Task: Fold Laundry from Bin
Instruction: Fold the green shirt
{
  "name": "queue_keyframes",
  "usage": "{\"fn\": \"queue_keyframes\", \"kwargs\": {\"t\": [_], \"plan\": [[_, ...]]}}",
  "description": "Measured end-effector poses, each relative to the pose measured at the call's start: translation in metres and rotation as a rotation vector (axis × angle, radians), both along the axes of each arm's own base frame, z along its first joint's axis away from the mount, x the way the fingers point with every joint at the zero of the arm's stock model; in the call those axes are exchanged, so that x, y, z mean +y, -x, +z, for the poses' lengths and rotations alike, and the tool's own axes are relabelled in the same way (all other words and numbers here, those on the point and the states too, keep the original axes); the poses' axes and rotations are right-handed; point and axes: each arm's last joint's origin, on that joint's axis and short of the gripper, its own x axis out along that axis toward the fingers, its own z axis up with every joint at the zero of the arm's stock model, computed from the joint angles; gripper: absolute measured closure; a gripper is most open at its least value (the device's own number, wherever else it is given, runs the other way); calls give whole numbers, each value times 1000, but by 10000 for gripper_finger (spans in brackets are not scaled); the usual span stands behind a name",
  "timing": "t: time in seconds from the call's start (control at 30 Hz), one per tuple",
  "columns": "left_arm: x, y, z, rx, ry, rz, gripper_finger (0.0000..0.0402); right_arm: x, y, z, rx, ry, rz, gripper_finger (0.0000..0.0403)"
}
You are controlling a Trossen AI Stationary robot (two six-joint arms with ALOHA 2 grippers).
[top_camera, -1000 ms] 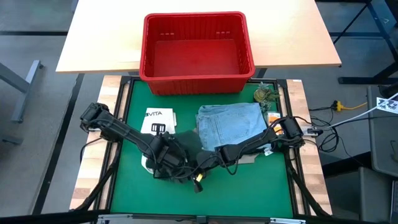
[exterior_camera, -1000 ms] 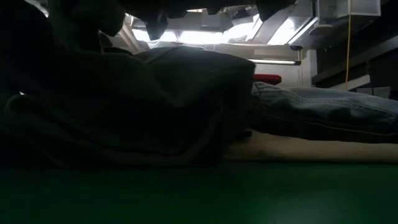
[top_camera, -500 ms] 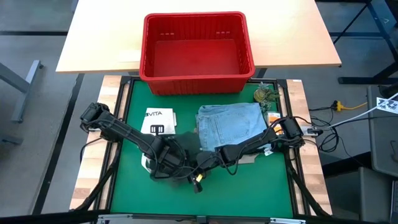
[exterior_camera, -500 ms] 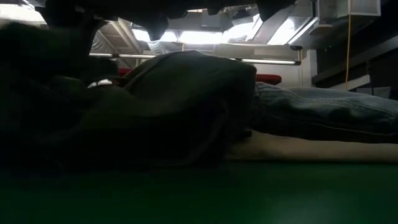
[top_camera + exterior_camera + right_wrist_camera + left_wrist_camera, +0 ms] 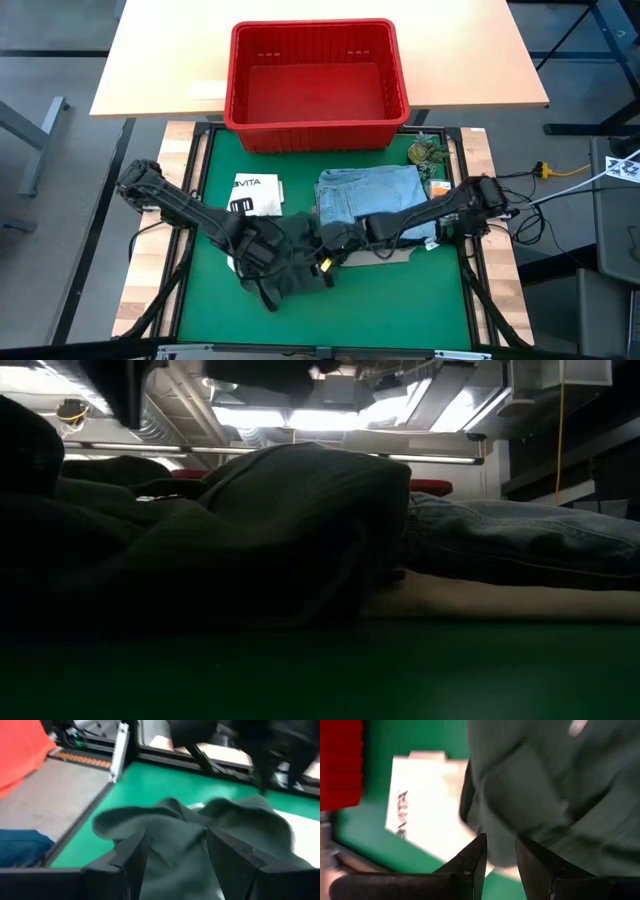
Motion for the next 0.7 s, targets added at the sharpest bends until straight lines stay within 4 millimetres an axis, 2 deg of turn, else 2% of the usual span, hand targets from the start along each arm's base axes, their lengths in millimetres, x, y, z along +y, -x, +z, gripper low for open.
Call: {"fn": "queue_keyframes", "kwargs": {"t": [0.17, 0.3, 0.47, 0.7], "plan": [[-7, -7, 8, -216, -5, 20, 303, -22, 21, 18, 92, -1, -53, 205], [-8, -17, 5, -317, -27, 9, 303, -39, 28, 15, 159, -5, -94, 205], [-6, -31, -22, -402, 9, 4, 303, -54, 31, 3, 244, -15, -133, 205], [-3, -33, -62, -427, 39, -28, 303, -57, 25, -18, 306, 33, -130, 205]]}}
